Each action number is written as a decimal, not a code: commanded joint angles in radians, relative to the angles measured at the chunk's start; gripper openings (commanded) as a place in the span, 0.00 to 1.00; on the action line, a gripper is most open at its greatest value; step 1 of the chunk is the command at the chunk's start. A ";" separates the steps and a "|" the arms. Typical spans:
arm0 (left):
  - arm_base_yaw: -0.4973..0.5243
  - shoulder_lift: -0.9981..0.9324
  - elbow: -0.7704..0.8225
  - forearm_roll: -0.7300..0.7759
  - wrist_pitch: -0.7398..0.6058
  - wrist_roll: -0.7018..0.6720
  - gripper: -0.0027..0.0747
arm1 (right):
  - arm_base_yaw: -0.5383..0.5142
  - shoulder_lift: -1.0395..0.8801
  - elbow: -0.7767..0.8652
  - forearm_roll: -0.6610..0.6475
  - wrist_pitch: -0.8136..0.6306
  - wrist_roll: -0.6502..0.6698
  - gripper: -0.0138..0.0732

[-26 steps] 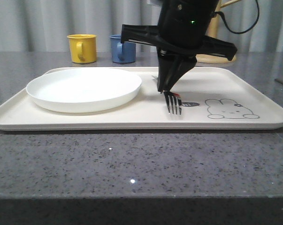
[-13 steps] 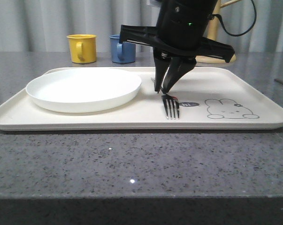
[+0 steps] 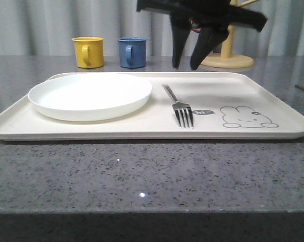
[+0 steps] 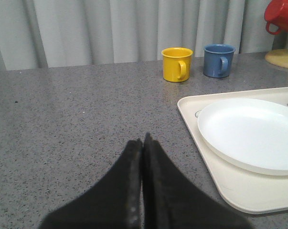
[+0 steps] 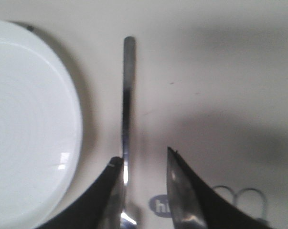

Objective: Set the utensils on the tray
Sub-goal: 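Open the right gripper and lift it off the fork, then lower the right gripper onto the chopsticks and grasp them, then place the chopsticks on the tray beside the fork and release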

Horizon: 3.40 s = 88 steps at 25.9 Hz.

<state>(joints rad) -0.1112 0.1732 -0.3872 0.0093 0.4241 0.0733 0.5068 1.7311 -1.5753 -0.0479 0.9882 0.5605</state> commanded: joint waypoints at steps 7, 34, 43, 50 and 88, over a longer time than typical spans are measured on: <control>0.001 0.011 -0.028 -0.009 -0.085 -0.010 0.01 | -0.245 -0.100 -0.041 -0.047 0.221 -0.284 0.46; 0.001 0.011 -0.028 -0.009 -0.085 -0.010 0.01 | -0.557 -0.058 0.191 0.057 0.047 -0.455 0.45; 0.001 0.011 -0.028 -0.009 -0.085 -0.010 0.01 | -0.557 -0.007 0.190 0.059 0.070 -0.455 0.35; 0.001 0.011 -0.028 -0.009 -0.085 -0.010 0.01 | -0.557 -0.035 0.183 0.058 0.089 -0.455 0.09; 0.001 0.011 -0.028 -0.009 -0.085 -0.010 0.01 | -0.130 0.041 0.054 0.128 0.026 -0.168 0.39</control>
<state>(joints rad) -0.1112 0.1732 -0.3872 0.0093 0.4241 0.0733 0.3776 1.8190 -1.4897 0.0805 1.0260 0.3948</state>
